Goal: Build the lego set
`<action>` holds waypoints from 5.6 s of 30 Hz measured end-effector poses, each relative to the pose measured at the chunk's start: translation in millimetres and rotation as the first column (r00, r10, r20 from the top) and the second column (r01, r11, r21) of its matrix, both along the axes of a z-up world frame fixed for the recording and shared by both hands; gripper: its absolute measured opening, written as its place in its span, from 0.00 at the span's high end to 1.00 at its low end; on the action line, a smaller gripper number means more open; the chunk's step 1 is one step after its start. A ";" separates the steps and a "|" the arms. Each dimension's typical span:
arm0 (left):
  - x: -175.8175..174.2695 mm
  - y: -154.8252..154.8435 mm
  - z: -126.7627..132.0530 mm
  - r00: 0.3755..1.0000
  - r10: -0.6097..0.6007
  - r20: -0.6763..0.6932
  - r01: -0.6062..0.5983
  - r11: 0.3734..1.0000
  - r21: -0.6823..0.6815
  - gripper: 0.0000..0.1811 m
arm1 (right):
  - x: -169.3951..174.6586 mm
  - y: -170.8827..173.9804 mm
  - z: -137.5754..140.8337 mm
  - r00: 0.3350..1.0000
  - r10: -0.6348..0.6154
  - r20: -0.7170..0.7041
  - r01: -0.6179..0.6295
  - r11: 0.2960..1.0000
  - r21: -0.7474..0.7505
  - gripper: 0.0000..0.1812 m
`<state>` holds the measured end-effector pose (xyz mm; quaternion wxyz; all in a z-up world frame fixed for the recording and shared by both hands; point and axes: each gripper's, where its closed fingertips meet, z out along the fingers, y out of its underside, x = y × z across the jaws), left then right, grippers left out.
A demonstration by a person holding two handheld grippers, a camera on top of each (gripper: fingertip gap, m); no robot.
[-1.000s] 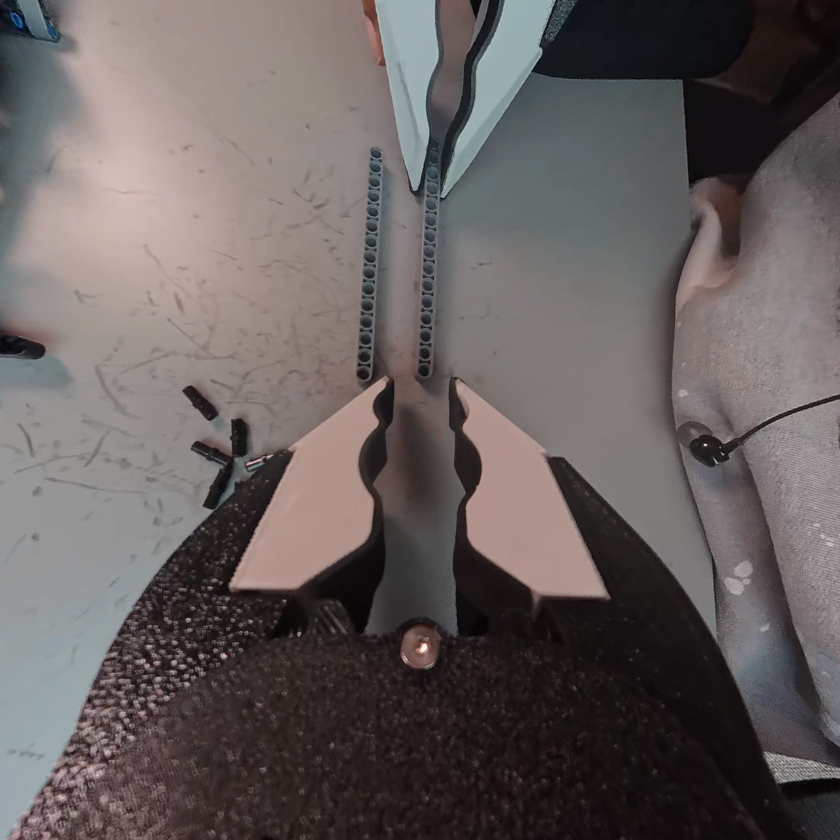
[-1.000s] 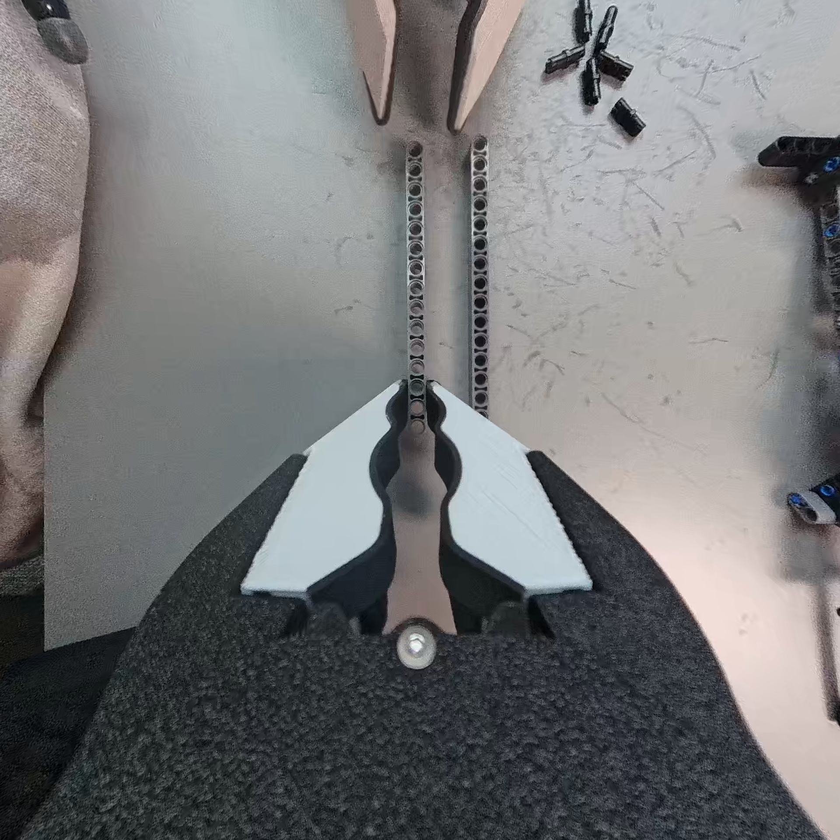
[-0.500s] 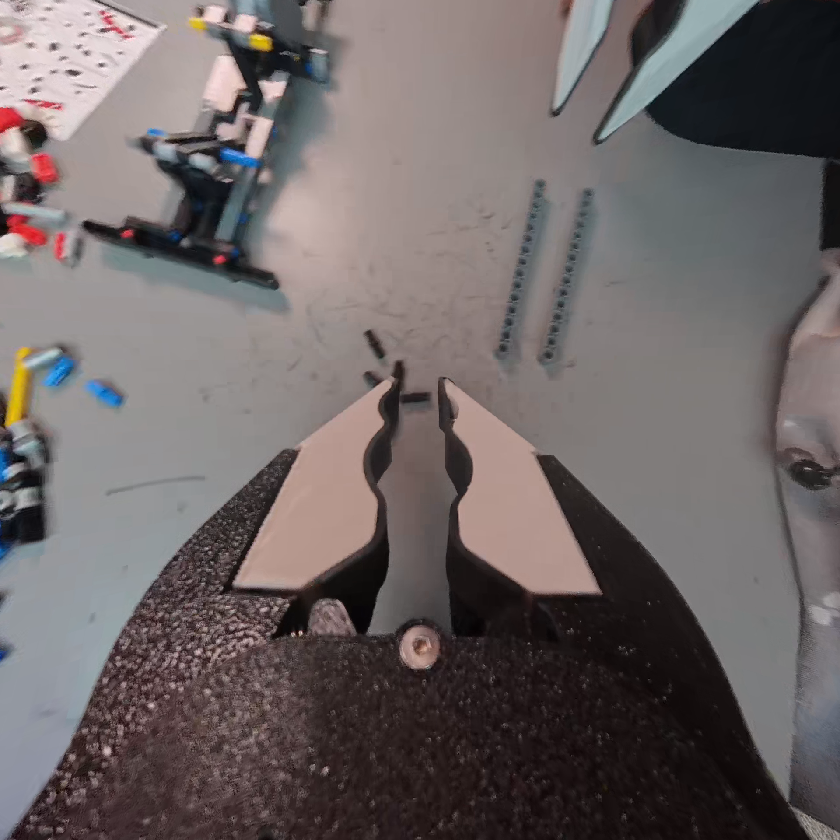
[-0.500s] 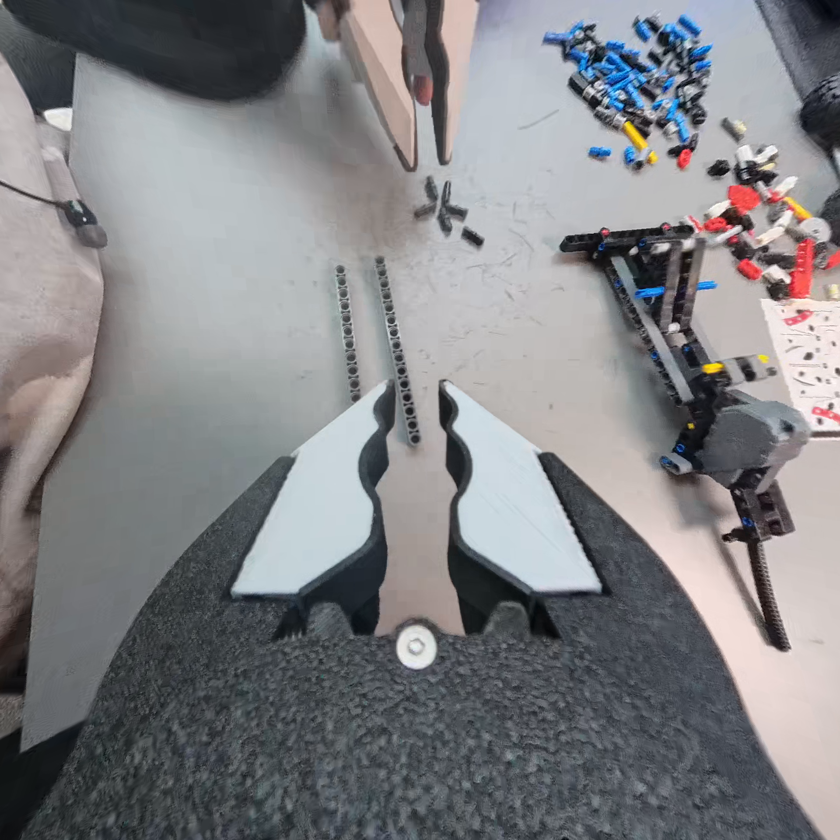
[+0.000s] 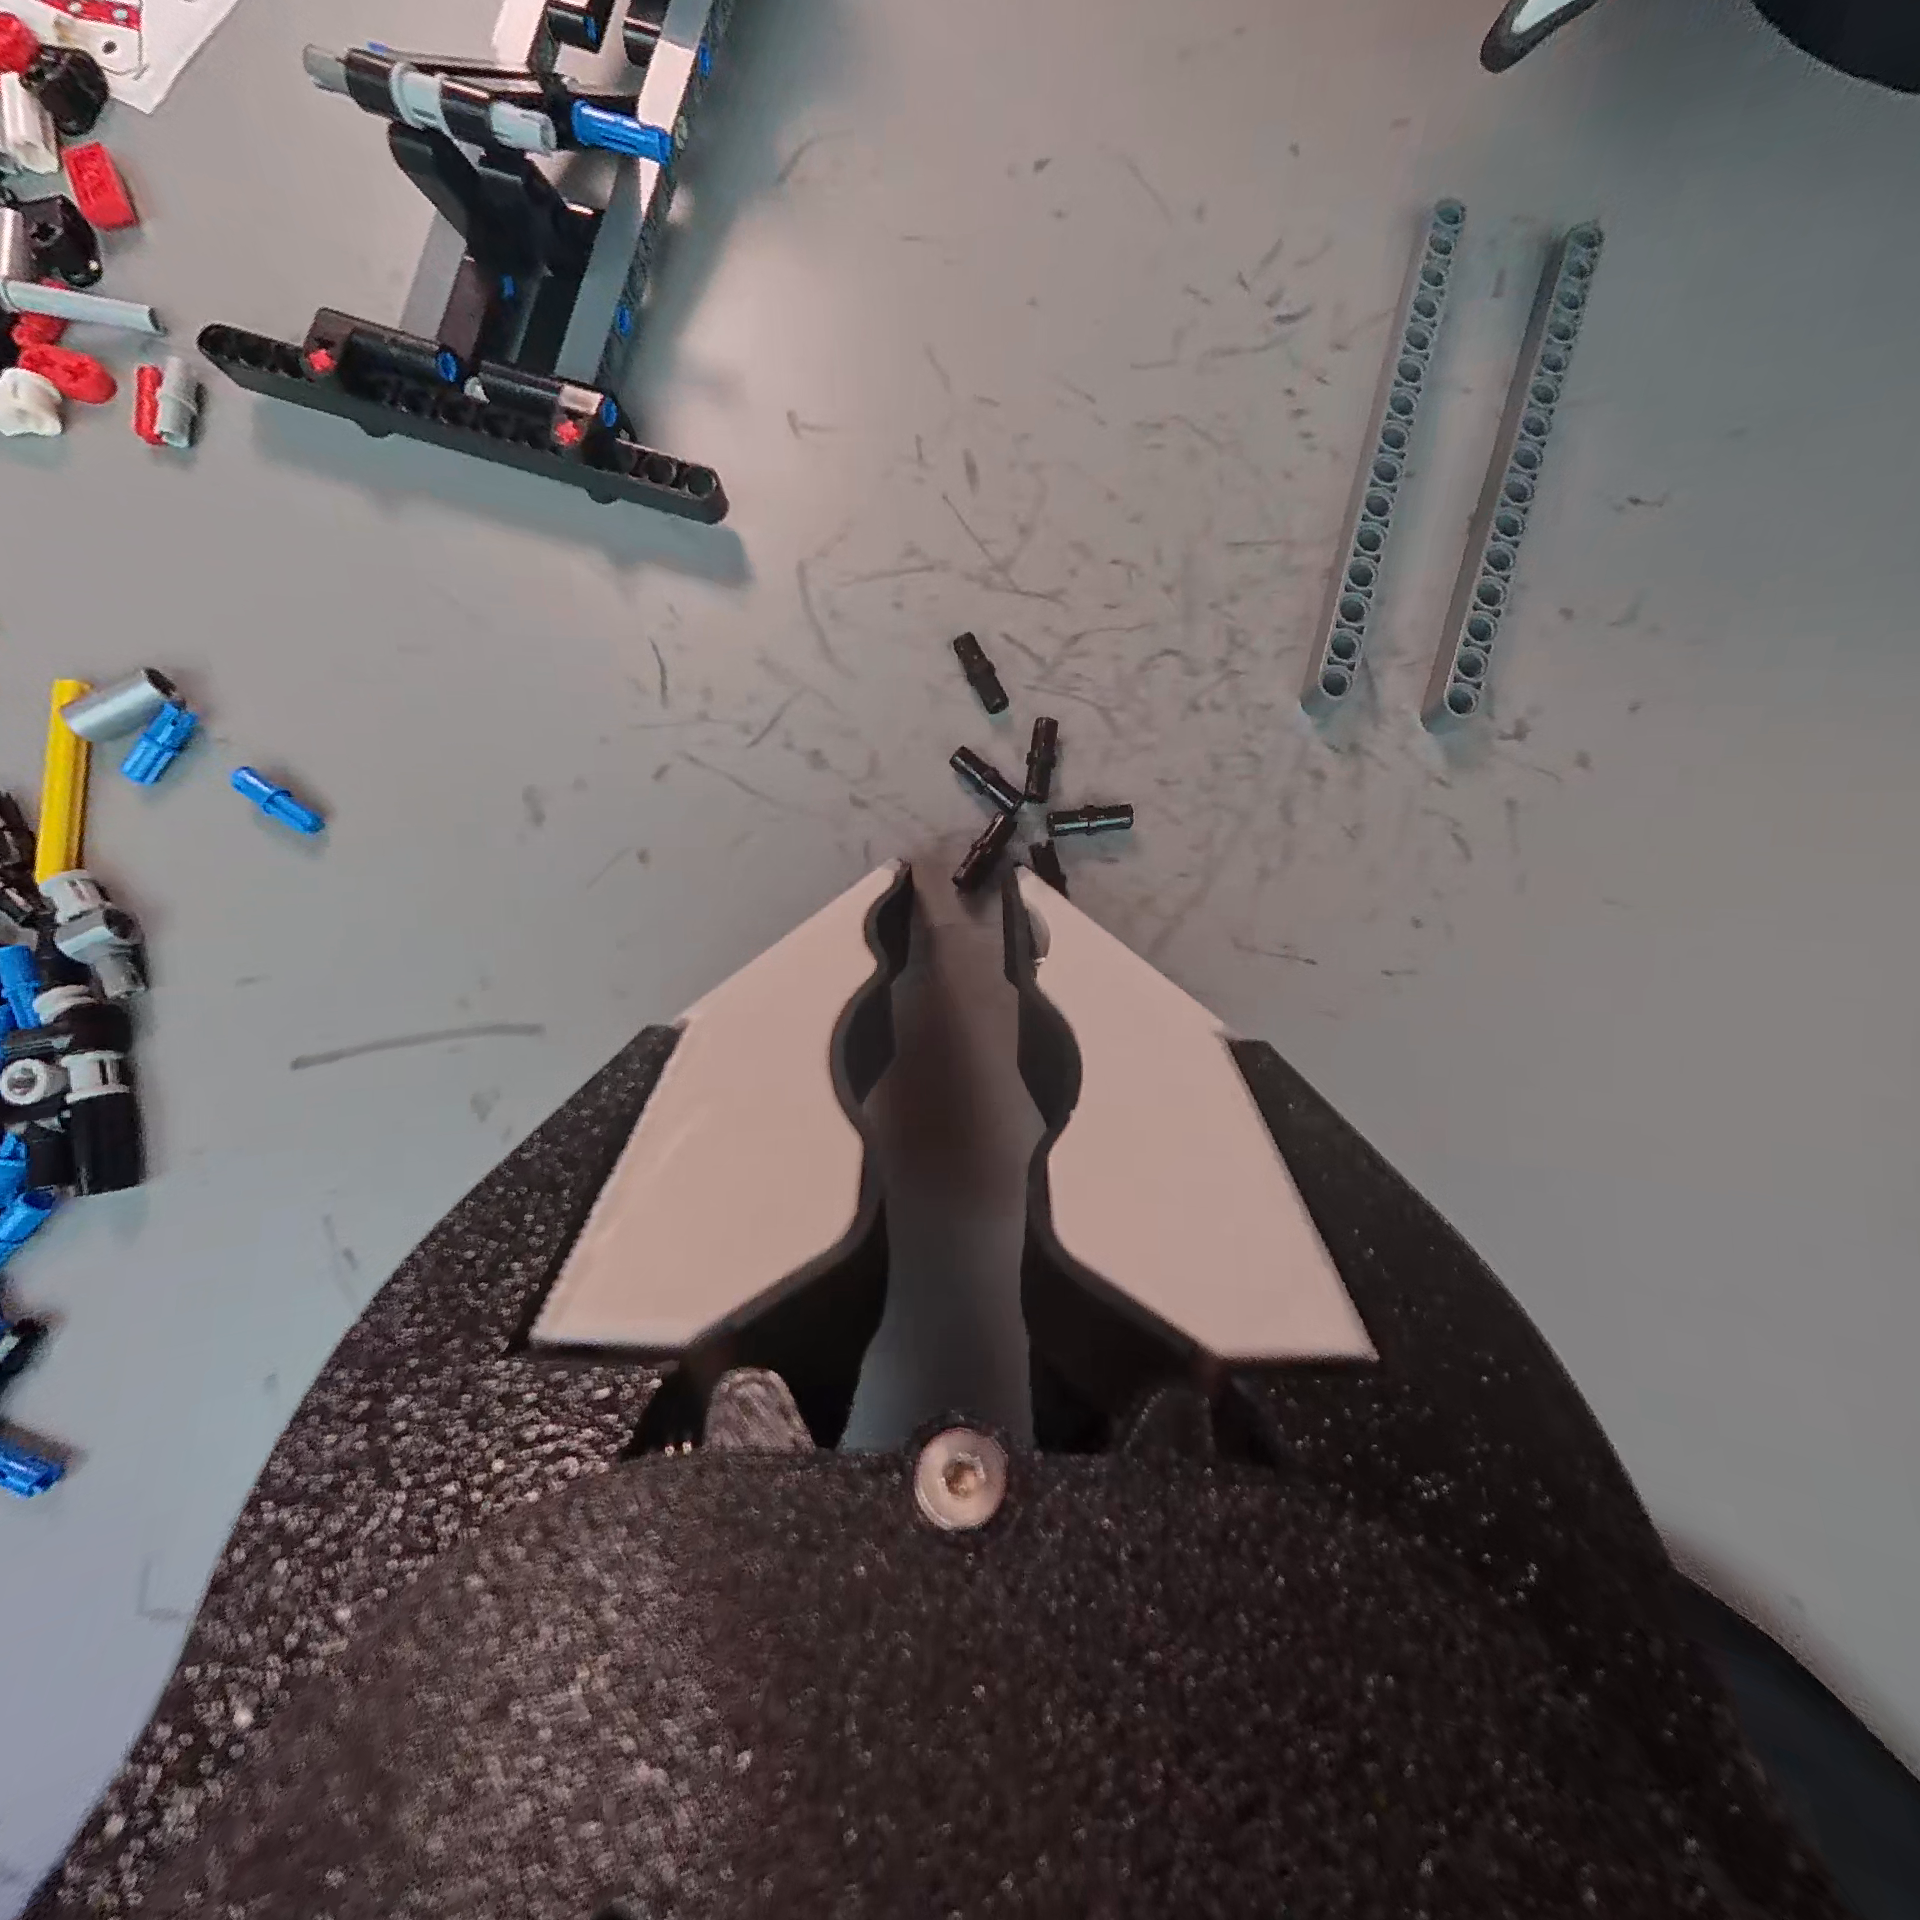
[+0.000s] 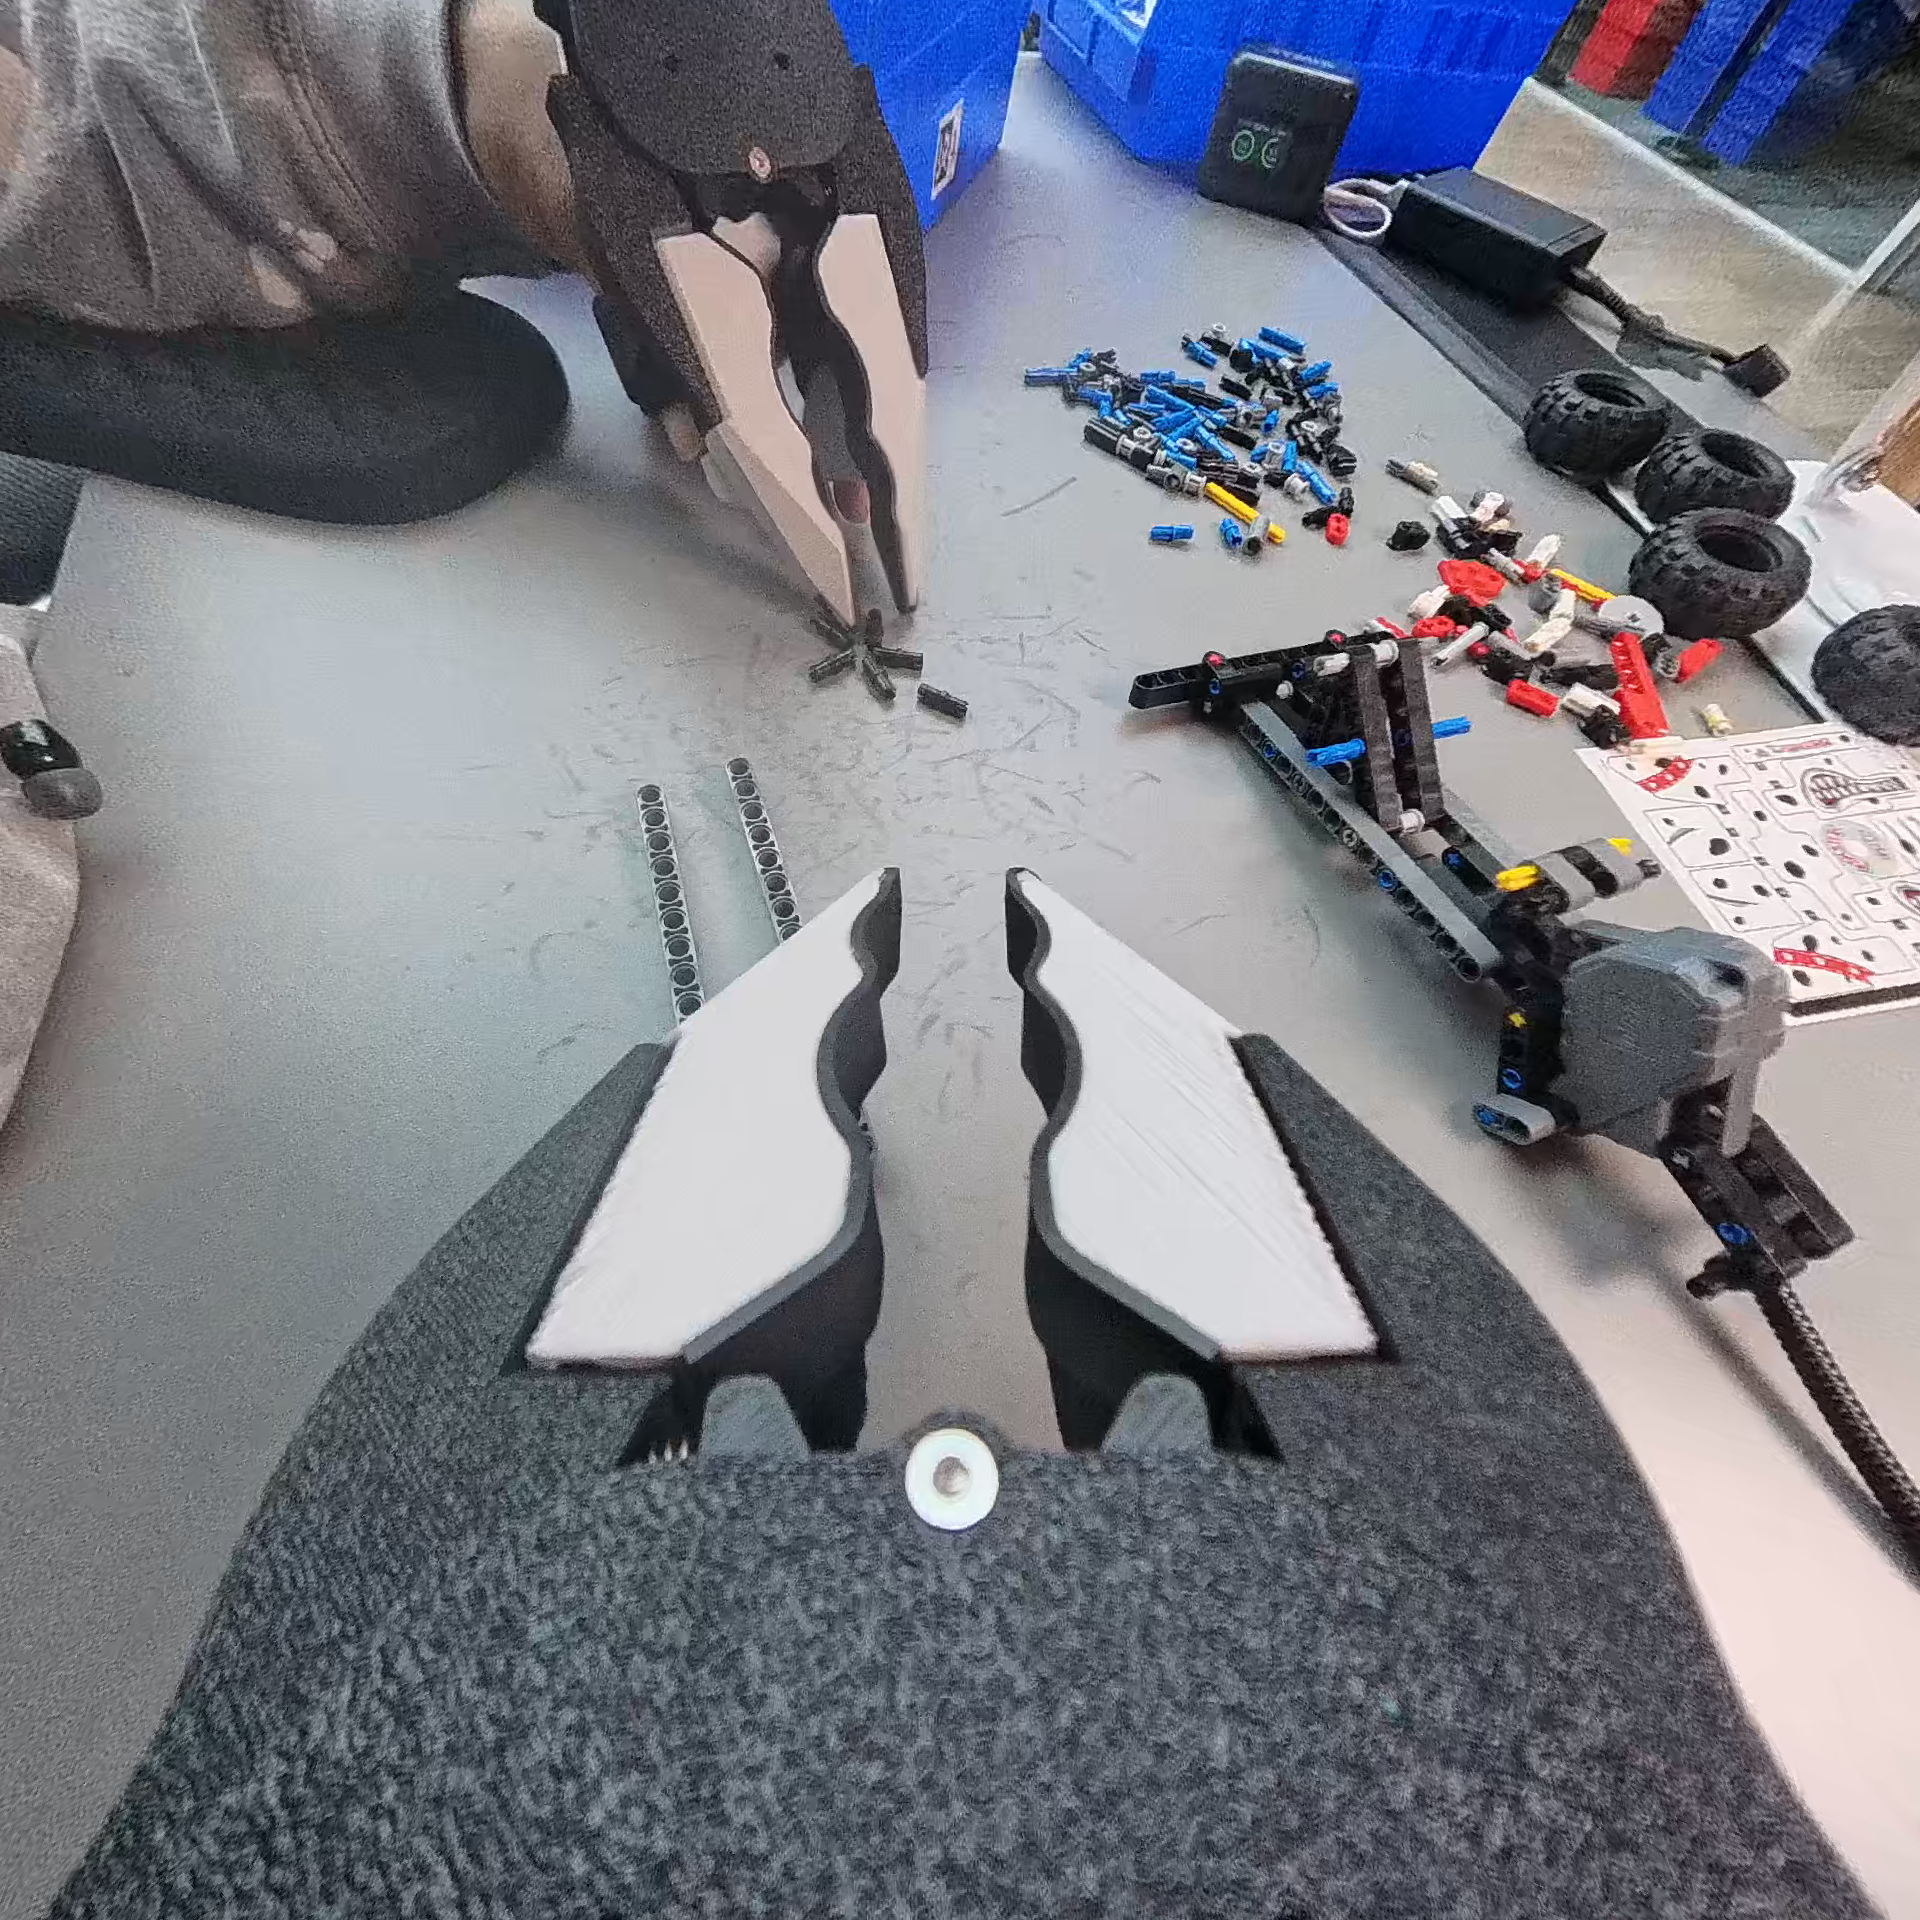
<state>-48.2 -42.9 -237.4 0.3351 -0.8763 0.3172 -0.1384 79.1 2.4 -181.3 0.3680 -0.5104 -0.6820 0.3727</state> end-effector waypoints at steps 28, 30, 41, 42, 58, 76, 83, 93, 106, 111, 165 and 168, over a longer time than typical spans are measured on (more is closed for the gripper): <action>105.3 -10.8 97.9 0.804 -0.238 0.545 0.104 0.959 0.264 0.97 | -20.8 -43.2 51.8 0.961 0.078 -0.266 -0.123 0.980 -0.157 0.92; 110.3 -14.2 90.7 0.819 -0.251 0.516 0.135 0.958 0.251 0.97 | -17.2 -51.8 43.0 0.964 0.139 -0.226 -0.173 0.975 -0.137 0.92; 121.2 -23.5 77.5 0.836 -0.292 0.465 0.218 0.954 0.207 0.97 | -12.0 -70.3 24.9 0.956 0.256 -0.147 -0.267 0.962 -0.060 0.97; 121.5 -24.1 76.4 0.837 -0.293 0.461 0.223 0.954 0.202 0.97 | -11.6 -70.8 23.8 0.955 0.260 -0.141 -0.270 0.961 -0.052 0.97; 118.0 -22.7 27.6 0.959 -0.258 0.115 0.242 0.960 0.140 0.84 | 26.2 -24.3 14.7 0.989 0.124 0.083 -0.127 0.991 0.042 0.98; 111.8 -22.9 6.6 0.966 -0.230 -0.116 0.247 0.956 0.161 0.92 | 55.0 -33.6 -37.5 0.819 0.142 0.557 -0.237 0.966 0.102 0.98; 108.0 -23.5 6.0 0.964 -0.230 -0.132 0.250 0.954 0.164 0.88 | 55.8 -34.2 -42.6 0.780 0.143 0.609 -0.251 0.963 0.094 0.98; 114.4 -28.7 16.5 0.953 -0.264 -0.145 0.292 0.931 0.221 0.88 | 55.1 -34.7 -44.5 0.714 0.135 0.687 -0.297 0.947 0.122 0.98; 122.7 -33.2 0.7 0.949 -0.290 -0.123 0.306 0.941 0.145 0.95 | 52.7 -35.5 -47.7 0.634 0.107 0.766 -0.366 0.914 0.176 0.98; 122.8 -33.7 0.2 0.956 -0.279 -0.092 0.289 0.950 0.117 0.95 | 52.8 -35.6 -48.3 0.613 0.116 0.781 -0.382 0.909 0.165 0.98; 134.3 -33.7 49.3 0.935 -0.257 0.244 0.215 0.959 0.186 0.88 | 26.6 -51.2 -18.2 0.886 0.111 0.450 -0.256 0.927 0.275 0.97; 136.6 -28.2 62.4 0.906 -0.218 0.362 0.160 0.970 0.185 0.86 | 17.2 -60.2 -10.3 0.948 0.091 0.304 -0.193 0.926 0.325 0.97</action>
